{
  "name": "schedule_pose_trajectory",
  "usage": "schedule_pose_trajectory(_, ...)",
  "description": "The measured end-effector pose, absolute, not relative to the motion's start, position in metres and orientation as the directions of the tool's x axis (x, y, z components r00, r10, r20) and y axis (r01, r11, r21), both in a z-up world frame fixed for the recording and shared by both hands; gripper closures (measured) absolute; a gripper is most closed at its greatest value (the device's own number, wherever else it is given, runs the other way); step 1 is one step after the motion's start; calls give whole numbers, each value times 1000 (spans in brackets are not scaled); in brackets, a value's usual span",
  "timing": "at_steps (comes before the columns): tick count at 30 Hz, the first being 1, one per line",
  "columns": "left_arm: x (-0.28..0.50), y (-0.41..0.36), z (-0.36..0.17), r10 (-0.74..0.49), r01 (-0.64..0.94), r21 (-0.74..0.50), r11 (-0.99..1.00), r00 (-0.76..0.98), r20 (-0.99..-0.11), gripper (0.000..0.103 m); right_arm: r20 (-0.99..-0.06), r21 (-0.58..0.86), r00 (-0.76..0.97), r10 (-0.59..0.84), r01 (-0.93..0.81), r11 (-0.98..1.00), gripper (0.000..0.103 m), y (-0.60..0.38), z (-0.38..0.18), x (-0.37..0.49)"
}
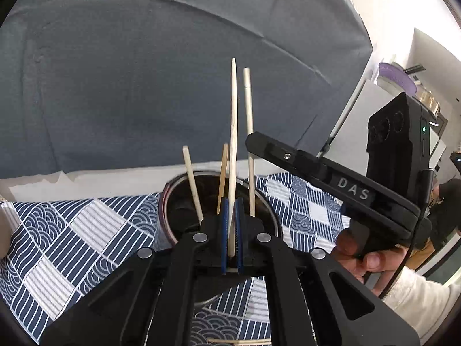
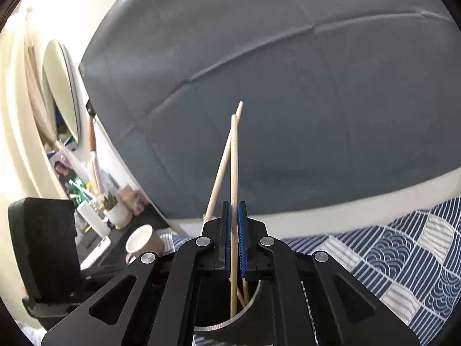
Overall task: Organize utensils
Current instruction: 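Lift both held sticks upright and carry them over the black cup, then drop the sticks into the black cup by opening both tools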
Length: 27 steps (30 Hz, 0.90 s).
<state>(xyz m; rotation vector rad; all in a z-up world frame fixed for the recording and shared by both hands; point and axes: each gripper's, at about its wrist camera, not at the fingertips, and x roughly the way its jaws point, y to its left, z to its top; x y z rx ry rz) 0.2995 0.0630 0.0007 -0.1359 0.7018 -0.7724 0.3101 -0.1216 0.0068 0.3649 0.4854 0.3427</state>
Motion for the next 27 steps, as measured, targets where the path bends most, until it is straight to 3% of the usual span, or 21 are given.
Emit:
schedule_pose_trajectory(13, 269, 79, 8, -581, 515, -301, 802, 560, -590, 98, -443, 377, 776, 449, -293, 879, 94, -113, 0, 284)
schedule_pose_trajectory(17, 259, 72, 8, -545, 509, -257, 822, 571, -613, 89, -446, 353, 769, 459, -320, 879, 94, -116, 4, 272)
schedule_pose_trajectory(23, 259, 54, 17, -482, 521, -156, 839, 577, -659, 88, -462, 351, 757, 461, -322, 879, 93, -134, 4, 252)
schedule_pose_trajectory(27, 262, 47, 21, -453, 531, -112, 840, 573, -683, 81, -476, 336, 749, 460, -328, 883, 93, -147, 4, 234)
